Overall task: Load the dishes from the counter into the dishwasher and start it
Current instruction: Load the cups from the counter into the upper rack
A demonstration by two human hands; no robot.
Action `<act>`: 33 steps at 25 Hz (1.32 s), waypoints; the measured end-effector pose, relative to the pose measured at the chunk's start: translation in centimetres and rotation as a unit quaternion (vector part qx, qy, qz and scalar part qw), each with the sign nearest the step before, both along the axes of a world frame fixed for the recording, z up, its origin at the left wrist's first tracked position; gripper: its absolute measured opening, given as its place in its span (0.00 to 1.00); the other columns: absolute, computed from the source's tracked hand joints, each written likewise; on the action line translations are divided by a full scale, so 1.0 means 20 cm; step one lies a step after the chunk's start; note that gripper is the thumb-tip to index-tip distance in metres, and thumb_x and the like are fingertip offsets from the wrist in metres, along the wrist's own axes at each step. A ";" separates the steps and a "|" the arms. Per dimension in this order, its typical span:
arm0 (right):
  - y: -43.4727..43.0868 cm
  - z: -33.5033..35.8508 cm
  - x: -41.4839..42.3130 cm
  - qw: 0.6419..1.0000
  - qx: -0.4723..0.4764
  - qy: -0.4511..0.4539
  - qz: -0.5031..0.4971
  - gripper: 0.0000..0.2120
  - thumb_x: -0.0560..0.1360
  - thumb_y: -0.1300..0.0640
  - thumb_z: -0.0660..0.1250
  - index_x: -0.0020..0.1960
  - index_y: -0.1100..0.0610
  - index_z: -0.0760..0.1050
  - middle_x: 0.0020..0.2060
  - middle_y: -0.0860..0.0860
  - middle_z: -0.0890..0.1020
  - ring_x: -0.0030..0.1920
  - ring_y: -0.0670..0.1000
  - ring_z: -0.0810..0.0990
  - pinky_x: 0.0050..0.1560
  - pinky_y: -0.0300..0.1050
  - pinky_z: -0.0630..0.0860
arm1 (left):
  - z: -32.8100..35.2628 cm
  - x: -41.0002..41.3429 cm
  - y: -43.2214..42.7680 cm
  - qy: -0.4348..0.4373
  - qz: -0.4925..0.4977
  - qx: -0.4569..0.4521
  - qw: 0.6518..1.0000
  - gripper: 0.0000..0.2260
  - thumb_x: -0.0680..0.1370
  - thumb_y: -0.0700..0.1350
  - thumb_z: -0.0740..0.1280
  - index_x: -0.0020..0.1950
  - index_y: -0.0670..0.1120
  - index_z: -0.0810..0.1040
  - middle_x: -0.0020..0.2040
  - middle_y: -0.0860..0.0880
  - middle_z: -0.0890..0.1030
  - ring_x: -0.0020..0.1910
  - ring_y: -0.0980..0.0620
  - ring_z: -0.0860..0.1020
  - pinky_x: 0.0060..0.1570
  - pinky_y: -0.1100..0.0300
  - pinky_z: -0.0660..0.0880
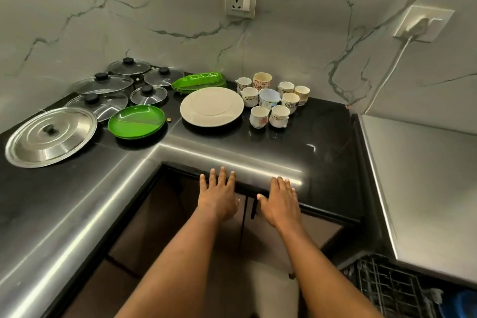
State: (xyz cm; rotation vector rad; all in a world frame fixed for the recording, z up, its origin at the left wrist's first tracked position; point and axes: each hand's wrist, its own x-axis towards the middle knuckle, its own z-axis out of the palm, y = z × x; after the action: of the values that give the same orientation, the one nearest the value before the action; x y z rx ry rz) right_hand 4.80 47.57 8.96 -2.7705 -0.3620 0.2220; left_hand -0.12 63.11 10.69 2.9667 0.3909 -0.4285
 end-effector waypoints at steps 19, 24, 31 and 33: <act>0.42 -0.01 1.00 0.983 0.150 0.036 -0.103 0.29 0.77 0.53 0.67 0.75 0.55 0.62 0.71 0.54 0.70 0.70 0.55 0.69 0.67 0.49 0.68 | -0.06 1.06 0.26 -0.069 0.010 -0.195 0.978 0.33 0.81 0.49 0.64 0.80 0.43 0.51 0.80 0.45 0.57 0.78 0.47 0.56 0.74 0.54 0.57; 0.53 -0.04 1.12 0.965 0.197 0.008 -0.173 0.17 0.75 0.56 0.69 0.63 0.55 0.75 0.56 0.54 0.81 0.57 0.56 0.78 0.54 0.50 0.75 | -0.04 1.26 0.31 -0.121 0.065 -0.267 0.954 0.26 0.80 0.45 0.63 0.78 0.47 0.61 0.73 0.46 0.71 0.71 0.46 0.69 0.66 0.52 0.67; 0.58 -0.07 1.23 0.941 0.247 0.022 -0.231 0.15 0.72 0.57 0.72 0.58 0.55 0.78 0.52 0.53 0.83 0.54 0.57 0.80 0.50 0.48 0.75 | -0.09 1.43 0.35 -0.114 0.087 -0.346 0.927 0.20 0.74 0.44 0.68 0.66 0.51 0.73 0.61 0.51 0.80 0.61 0.47 0.77 0.59 0.51 0.74; 0.59 -0.07 1.25 0.937 0.266 0.027 -0.225 0.16 0.71 0.58 0.73 0.59 0.54 0.78 0.52 0.52 0.83 0.54 0.55 0.80 0.51 0.47 0.75 | -0.11 1.45 0.35 -0.121 0.094 -0.361 0.920 0.20 0.74 0.44 0.68 0.65 0.52 0.74 0.61 0.51 0.81 0.61 0.48 0.77 0.59 0.52 0.74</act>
State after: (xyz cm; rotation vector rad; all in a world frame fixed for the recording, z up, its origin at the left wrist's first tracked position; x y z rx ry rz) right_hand 29.90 59.30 7.56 -2.2248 0.2070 0.0689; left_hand 28.91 70.18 8.56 2.1995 0.3800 -0.1307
